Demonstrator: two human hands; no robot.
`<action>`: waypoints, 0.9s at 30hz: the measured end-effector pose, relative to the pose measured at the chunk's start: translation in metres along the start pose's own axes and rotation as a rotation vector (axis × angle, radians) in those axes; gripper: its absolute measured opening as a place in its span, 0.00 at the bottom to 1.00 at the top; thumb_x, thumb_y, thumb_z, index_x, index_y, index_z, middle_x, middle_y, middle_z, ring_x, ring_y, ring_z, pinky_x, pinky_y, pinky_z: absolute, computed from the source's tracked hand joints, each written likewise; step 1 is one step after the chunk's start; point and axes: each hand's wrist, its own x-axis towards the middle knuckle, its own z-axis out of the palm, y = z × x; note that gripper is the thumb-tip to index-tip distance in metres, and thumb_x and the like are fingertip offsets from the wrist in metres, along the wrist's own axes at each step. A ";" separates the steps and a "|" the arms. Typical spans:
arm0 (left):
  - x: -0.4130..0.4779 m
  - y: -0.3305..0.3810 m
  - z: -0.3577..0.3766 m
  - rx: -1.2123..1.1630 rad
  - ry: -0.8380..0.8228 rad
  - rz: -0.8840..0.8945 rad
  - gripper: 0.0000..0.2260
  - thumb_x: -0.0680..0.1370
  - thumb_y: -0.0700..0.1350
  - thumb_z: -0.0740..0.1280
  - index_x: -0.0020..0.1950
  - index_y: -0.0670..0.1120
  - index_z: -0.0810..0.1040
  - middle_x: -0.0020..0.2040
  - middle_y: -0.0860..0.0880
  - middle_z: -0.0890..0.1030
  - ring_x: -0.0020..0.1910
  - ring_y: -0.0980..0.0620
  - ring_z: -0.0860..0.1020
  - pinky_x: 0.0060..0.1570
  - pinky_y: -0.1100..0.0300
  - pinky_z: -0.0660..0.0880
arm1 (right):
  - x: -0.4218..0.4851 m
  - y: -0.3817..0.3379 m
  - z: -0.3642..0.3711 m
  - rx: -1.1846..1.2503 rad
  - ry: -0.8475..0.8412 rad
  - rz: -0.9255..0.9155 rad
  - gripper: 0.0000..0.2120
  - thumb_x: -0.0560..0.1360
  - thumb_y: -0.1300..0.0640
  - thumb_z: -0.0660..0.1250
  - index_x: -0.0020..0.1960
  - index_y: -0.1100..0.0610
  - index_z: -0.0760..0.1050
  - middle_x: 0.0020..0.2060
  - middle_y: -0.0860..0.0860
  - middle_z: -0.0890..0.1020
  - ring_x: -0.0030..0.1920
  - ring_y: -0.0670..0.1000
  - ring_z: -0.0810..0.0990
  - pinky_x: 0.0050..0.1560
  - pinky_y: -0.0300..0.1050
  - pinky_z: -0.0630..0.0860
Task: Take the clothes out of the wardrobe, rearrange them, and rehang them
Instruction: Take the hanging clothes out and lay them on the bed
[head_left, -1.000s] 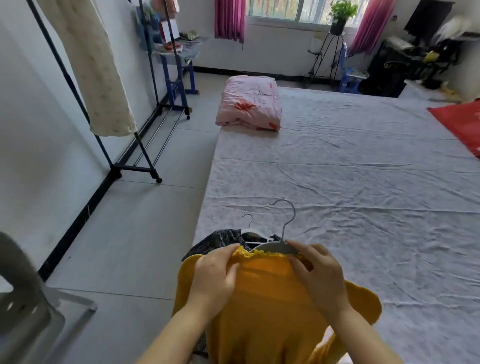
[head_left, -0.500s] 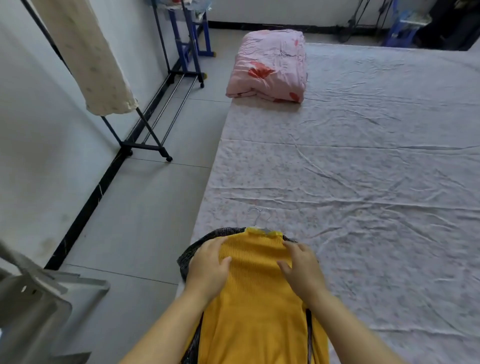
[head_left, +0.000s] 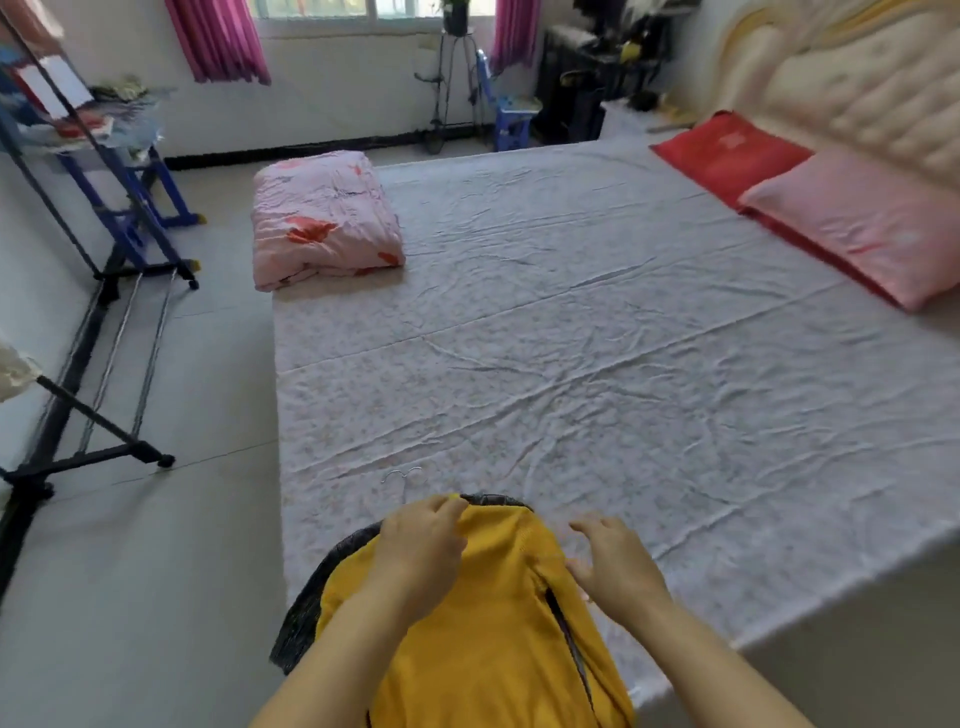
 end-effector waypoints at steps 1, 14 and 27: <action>-0.001 0.009 -0.002 0.047 -0.033 0.068 0.19 0.81 0.47 0.57 0.72 0.51 0.61 0.70 0.51 0.66 0.66 0.48 0.67 0.64 0.55 0.65 | -0.017 0.007 -0.005 0.004 0.033 0.052 0.22 0.76 0.50 0.63 0.69 0.52 0.66 0.65 0.52 0.69 0.65 0.51 0.68 0.63 0.43 0.68; -0.137 0.237 0.044 0.374 -0.203 1.152 0.20 0.81 0.49 0.56 0.73 0.52 0.59 0.70 0.52 0.65 0.70 0.50 0.62 0.67 0.56 0.56 | -0.394 0.087 0.007 0.053 0.489 0.907 0.24 0.75 0.50 0.64 0.70 0.50 0.65 0.63 0.50 0.71 0.64 0.52 0.69 0.60 0.42 0.67; -0.538 0.395 0.164 0.346 -0.383 2.049 0.20 0.80 0.50 0.58 0.72 0.52 0.61 0.69 0.52 0.68 0.69 0.51 0.64 0.69 0.57 0.55 | -0.802 0.027 0.159 0.283 0.869 1.695 0.24 0.78 0.51 0.61 0.72 0.50 0.62 0.63 0.50 0.68 0.63 0.50 0.68 0.60 0.41 0.68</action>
